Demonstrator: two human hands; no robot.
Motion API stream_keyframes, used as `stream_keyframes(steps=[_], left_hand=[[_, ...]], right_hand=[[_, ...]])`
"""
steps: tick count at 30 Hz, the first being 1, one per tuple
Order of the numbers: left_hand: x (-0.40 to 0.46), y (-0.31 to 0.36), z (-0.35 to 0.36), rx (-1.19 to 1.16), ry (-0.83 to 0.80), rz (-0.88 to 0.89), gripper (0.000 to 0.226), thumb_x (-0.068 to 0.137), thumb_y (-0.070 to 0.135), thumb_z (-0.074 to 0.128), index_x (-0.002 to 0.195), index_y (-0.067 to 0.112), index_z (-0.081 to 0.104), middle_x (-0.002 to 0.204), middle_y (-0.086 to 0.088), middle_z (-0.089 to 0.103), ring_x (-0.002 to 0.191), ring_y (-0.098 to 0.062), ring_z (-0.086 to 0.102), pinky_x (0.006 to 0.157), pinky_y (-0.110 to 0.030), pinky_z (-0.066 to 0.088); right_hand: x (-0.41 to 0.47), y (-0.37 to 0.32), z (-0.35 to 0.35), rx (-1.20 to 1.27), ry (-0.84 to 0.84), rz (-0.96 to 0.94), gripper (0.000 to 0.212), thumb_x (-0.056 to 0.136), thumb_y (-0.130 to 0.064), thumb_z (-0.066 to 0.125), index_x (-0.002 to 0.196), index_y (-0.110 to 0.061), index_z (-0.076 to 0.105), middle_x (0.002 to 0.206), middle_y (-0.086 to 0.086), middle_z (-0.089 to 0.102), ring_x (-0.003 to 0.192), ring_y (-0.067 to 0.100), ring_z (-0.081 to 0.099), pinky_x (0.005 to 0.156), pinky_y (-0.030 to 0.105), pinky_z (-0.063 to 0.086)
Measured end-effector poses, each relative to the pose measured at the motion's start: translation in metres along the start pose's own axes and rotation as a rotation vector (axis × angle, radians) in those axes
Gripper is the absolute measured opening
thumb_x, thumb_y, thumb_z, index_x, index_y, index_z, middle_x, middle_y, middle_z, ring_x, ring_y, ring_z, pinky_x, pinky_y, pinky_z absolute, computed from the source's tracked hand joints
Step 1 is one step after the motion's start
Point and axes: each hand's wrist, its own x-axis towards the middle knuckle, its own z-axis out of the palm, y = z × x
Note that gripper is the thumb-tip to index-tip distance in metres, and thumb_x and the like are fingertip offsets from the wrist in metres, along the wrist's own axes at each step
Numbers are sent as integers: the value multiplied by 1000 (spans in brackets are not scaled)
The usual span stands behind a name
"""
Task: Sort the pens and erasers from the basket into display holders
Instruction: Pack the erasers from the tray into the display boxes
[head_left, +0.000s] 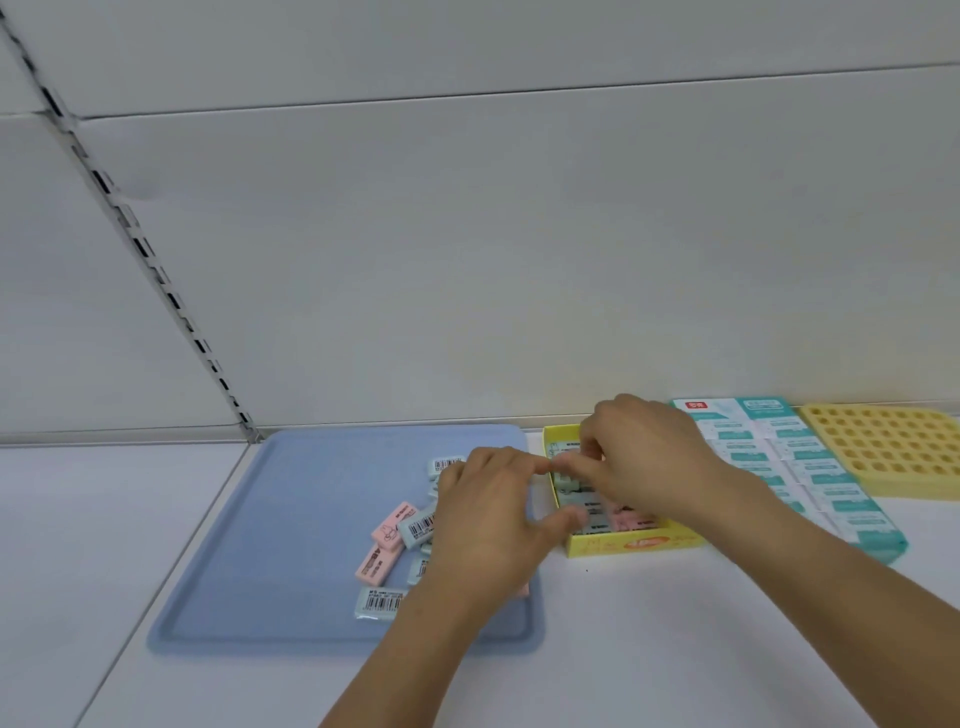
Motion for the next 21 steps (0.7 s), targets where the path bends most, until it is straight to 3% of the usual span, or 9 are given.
stream_keyframes(steps=[3, 9, 13, 17, 21], left_hand=[[1, -4, 2, 32, -2, -7, 58, 81, 67, 57, 129, 35, 54, 128, 17, 53, 126, -5, 36, 101, -26, 21], [1, -8, 11, -24, 13, 4, 67, 70, 75, 42, 120, 33, 60, 113, 20, 57, 114, -4, 44, 95, -23, 24], [1, -10, 12, -30, 18, 14, 65, 69, 74, 41, 116, 33, 62, 110, 19, 58, 111, -4, 45, 100, -25, 26], [0, -11, 14, -18, 23, 20, 64, 71, 75, 42, 114, 33, 63, 109, 19, 59, 110, -5, 46, 100, -25, 27], [0, -11, 15, -23, 35, 31, 69, 71, 79, 37, 114, 33, 63, 109, 19, 60, 109, -5, 46, 99, -24, 25]], right_hand=[[9, -8, 6, 144, -96, 114, 47, 87, -64, 48, 74, -19, 55, 77, -1, 62, 71, 17, 57, 56, 28, 40], [16, -3, 6, 252, -169, 169, 26, 78, -44, 59, 82, -19, 68, 82, -1, 69, 77, 19, 64, 70, 32, 54], [17, -3, 5, 230, -173, 151, 27, 75, -48, 64, 83, -23, 63, 83, -4, 66, 78, 17, 62, 69, 30, 49], [19, -1, 9, 72, -66, 67, 16, 79, -35, 63, 86, -22, 58, 88, -4, 64, 82, 18, 58, 72, 32, 35], [18, 2, 15, 114, 27, 42, 11, 87, -29, 58, 94, -24, 66, 94, -6, 64, 88, 17, 57, 72, 29, 33]])
